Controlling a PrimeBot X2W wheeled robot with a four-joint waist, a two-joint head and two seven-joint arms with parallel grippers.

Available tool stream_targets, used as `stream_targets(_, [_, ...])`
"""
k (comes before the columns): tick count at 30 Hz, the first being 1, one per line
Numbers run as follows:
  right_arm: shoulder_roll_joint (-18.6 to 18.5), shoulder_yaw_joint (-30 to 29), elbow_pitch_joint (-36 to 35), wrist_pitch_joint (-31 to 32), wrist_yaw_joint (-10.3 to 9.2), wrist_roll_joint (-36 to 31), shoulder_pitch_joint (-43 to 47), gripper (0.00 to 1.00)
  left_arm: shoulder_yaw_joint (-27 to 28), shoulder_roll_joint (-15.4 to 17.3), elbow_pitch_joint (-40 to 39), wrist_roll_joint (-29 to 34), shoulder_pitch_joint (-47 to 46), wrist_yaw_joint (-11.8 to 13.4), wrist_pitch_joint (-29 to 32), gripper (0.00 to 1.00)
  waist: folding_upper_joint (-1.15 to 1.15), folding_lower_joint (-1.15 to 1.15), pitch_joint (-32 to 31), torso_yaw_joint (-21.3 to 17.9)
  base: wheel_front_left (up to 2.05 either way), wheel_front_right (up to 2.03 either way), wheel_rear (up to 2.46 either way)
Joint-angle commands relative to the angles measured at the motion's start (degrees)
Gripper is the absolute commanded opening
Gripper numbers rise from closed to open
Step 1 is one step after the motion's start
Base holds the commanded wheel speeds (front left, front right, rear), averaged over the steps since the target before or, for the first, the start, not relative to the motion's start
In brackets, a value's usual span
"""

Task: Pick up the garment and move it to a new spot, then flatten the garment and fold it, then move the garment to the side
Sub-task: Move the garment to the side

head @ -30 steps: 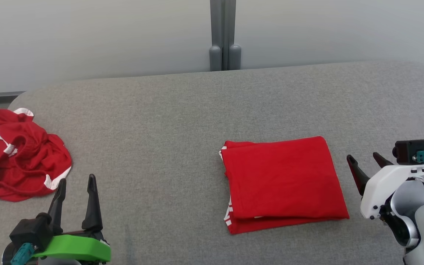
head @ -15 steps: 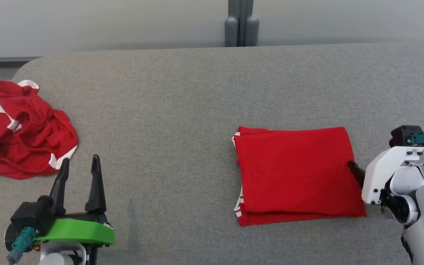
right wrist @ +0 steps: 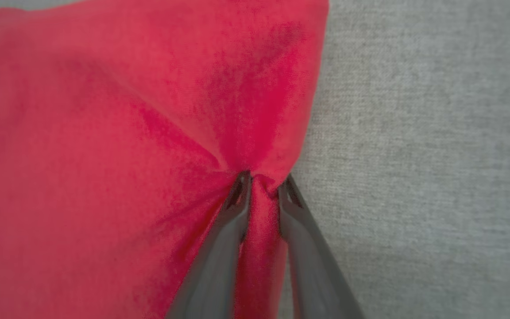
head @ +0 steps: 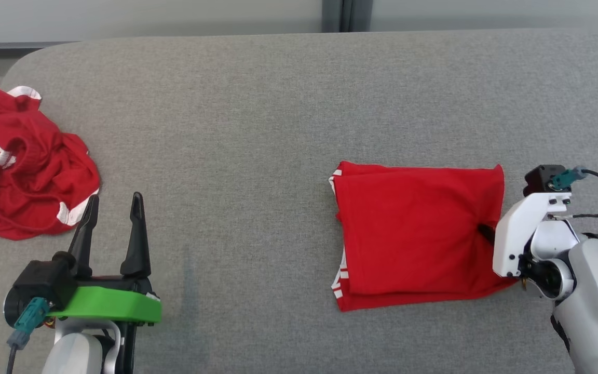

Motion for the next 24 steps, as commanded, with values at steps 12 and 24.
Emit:
stream_targets(12, [-11.66, 5.14, 0.62, -5.96, -0.05, -5.35, -14.92, 0.0, 0.79, 2.2, -3.5, 0.99, -4.66, 0.3, -0.21, 1.0, 0.0, 0.0, 8.05, -10.6, 0.0, 0.0, 0.0])
stream_targets(24, [-19.07, -2.32, 9.29, -16.41, -0.05, -9.23, -24.52, 0.0, 0.1, 4.22, -6.85, 1.86, -9.54, 0.49, 1.74, 1.0, 0.0, 0.0, 17.3, -14.57, 0.0, 0.0, 0.0])
